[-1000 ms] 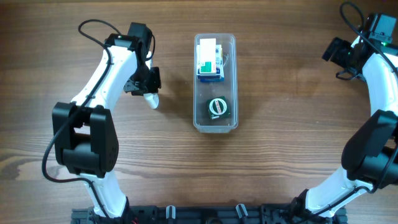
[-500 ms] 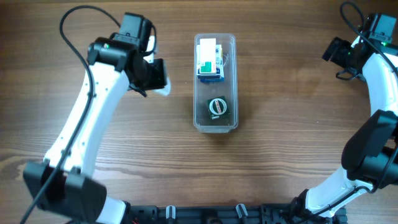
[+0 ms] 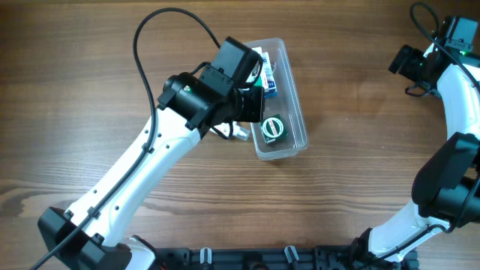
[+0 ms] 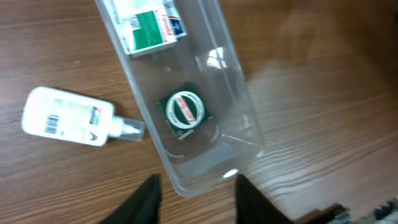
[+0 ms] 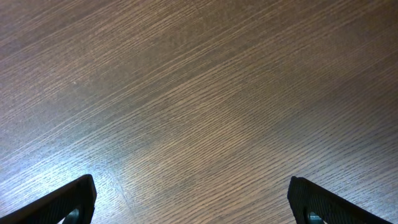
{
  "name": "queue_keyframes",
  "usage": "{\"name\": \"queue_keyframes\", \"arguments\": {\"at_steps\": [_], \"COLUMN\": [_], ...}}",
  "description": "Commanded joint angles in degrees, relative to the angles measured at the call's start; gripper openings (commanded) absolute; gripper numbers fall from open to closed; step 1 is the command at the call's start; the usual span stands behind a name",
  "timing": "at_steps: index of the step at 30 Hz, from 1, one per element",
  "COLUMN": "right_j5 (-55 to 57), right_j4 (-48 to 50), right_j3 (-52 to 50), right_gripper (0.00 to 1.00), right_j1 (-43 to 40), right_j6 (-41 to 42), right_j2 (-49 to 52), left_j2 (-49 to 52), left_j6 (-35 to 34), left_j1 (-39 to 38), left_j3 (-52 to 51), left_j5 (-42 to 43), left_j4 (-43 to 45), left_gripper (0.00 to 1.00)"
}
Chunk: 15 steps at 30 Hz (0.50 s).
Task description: Pack container
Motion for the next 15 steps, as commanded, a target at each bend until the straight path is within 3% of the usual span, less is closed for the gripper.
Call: {"name": "queue_keyframes", "arguments": {"at_steps": [1,4,8,10,11,15], "right_j5": [0.1,0.1,0.1,0.1,0.1,0.1], "right_j4": [0.1,0.1,0.1,0.1,0.1,0.1], "right_j3": [-0.3,-0.3,-0.3,-0.3,-0.3,-0.3], "right_gripper": [1.00,1.00,1.00,1.00,1.00,1.00], "right_j1": [-0.1,-0.1,-0.1,-0.1,-0.1,-0.1], "right_j6": [0.7,0.7,0.7,0.7,0.7,0.7], "right_j2": [0.8,0.8,0.8,0.8,0.8,0.8], "left_j2": [0.8,0.8,1.4,2.6,3.7,8.1], "left_j6": [-0.9,-1.1,-6.8,-11.8,-15.4,-33.1], "left_j1": [0.9,3.1,6.9,8.4,8.9,9.2], "left_j3": [1.1,1.1,0.9,0.8,0.8,0.7], "left_j5": [-7.0,-8.9,-8.9,-8.9,-8.9,-8.3], "left_j4": [-1.5,-3.4,-5.5,-6.8,-7.1,-7.2], "left_gripper": [0.47,0.62,0.74,0.87,0.99,1.00]}}
